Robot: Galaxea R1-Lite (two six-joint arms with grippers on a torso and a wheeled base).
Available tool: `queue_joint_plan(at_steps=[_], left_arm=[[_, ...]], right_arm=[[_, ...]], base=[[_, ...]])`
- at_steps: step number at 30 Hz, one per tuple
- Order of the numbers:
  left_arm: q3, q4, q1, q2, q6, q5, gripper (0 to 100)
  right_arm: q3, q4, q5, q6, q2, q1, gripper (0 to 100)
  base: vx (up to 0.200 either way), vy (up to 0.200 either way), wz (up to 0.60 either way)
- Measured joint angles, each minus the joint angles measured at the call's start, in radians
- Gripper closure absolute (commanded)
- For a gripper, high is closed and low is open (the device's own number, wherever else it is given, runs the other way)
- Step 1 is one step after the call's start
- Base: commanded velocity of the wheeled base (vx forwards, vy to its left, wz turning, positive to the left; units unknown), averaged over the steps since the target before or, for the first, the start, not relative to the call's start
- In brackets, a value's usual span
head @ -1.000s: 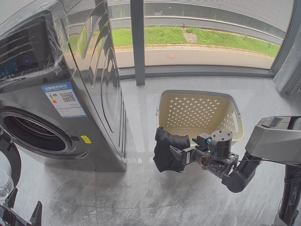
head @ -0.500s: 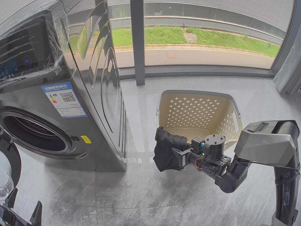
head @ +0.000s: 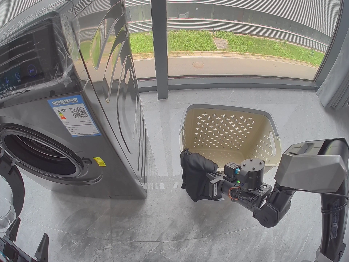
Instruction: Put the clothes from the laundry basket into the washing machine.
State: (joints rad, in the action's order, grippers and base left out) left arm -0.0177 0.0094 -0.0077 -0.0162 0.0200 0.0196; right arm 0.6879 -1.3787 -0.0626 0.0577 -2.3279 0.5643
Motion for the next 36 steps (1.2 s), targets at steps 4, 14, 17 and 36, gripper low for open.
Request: queue_joint_plan(at_steps=[4, 14, 17, 36], left_arm=[[0.000, 0.000, 0.000, 0.000, 0.000, 0.000, 0], [0.000, 0.000, 0.000, 0.000, 0.000, 0.000, 0], [0.000, 0.000, 0.000, 0.000, 0.000, 0.000, 0], [0.000, 0.000, 0.000, 0.000, -0.011, -0.001, 0]], right_arm=[[-0.047, -0.002, 0.000, 0.000, 0.069, 0.005, 100], [-0.148, -0.011, -0.023, 0.054, 0.332, 0.069, 100], [-0.172, -0.021, -0.043, 0.082, 0.431, 0.102, 100], [-0.270, -0.023, -0.076, 0.099, 0.708, 0.119, 100]], base=[[0.000, 0.000, 0.00], [0.000, 0.000, 0.00], [0.000, 0.000, 0.00], [-0.137, 0.000, 0.00]])
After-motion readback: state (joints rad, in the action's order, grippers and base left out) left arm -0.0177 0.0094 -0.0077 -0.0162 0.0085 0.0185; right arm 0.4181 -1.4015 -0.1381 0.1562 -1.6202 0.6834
